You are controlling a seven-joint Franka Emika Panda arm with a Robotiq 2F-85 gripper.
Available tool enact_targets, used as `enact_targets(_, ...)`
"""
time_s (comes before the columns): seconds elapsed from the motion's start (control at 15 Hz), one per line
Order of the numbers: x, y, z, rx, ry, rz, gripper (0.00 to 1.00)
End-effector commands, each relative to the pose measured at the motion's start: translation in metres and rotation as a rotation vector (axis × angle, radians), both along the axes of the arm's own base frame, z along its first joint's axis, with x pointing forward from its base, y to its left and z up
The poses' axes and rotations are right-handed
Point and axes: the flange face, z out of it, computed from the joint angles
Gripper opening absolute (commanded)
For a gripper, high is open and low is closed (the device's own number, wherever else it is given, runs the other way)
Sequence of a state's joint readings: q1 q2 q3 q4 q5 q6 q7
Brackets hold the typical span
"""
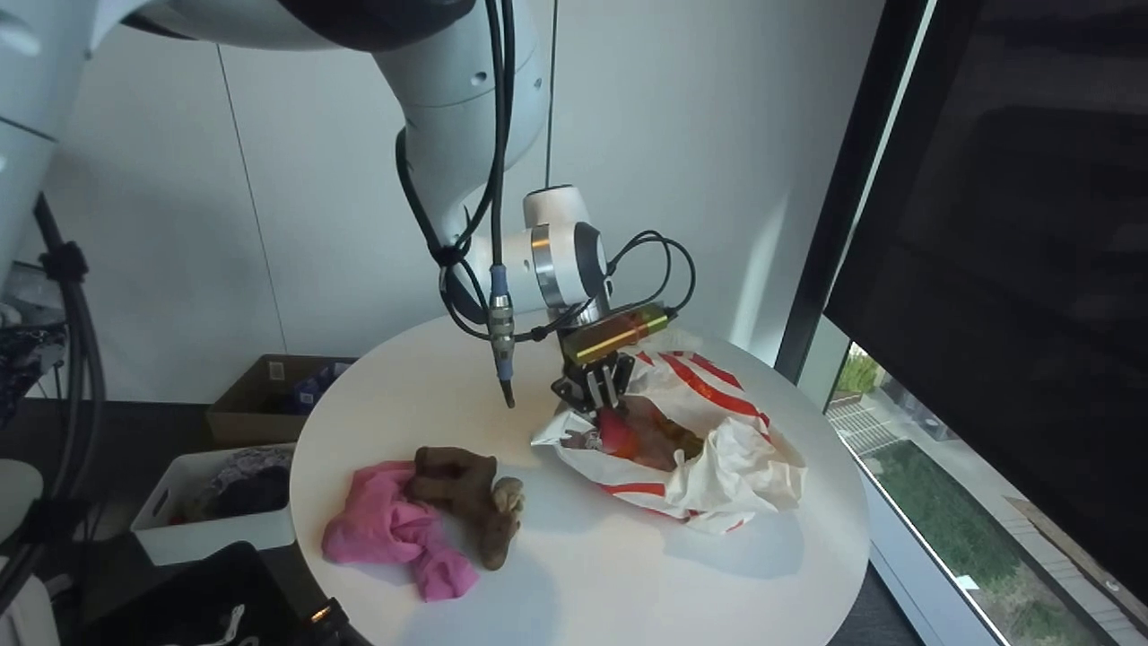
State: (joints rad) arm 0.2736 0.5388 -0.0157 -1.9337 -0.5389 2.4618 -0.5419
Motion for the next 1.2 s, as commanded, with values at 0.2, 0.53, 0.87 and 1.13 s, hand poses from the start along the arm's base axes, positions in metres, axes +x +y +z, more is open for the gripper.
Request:
enact_targets(0.2, -0.028, 0.002, 0.027, -0.027, -0.035, 0.039, 0.55)
enact_targets(0.53, -0.042, -0.002, 0.033, -0.073, -0.036, 0.021, 0.93)
enact_targets(0.87, -0.045, -0.021, 0.021, -0.107, -0.018, 0.018, 1.0)
enact_targets(1.13, -0.042, -0.049, 0.002, -0.09, -0.006, 0.005, 1.0)
